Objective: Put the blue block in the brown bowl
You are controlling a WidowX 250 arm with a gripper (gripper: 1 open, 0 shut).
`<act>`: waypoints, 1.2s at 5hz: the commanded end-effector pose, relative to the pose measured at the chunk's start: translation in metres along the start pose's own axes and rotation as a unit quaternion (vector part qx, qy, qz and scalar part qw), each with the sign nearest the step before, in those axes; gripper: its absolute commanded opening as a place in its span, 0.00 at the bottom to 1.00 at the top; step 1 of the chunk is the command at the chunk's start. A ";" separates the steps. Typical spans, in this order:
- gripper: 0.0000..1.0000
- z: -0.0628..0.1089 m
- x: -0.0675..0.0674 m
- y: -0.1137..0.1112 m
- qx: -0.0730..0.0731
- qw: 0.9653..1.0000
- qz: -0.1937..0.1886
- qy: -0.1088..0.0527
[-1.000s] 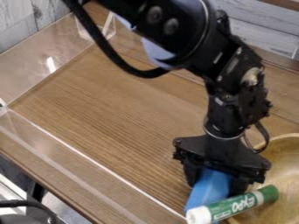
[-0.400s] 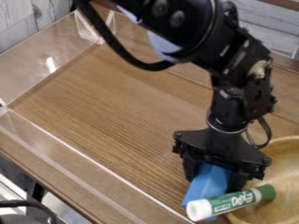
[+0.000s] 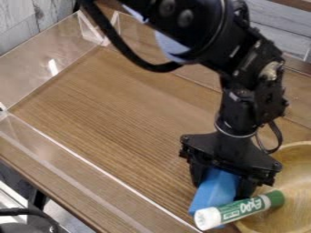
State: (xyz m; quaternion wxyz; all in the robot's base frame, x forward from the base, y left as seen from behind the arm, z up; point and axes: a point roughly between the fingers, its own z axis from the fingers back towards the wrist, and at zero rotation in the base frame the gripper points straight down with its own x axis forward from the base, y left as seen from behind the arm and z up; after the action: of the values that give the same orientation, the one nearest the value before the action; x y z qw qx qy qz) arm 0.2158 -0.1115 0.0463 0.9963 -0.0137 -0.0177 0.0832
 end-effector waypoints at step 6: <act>0.00 0.020 0.010 -0.011 -0.022 0.999 -0.005 -0.038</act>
State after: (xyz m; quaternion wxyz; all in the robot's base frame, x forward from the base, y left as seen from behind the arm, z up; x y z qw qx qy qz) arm 0.2161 -0.1104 0.0470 0.9960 -0.0099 -0.0200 0.0869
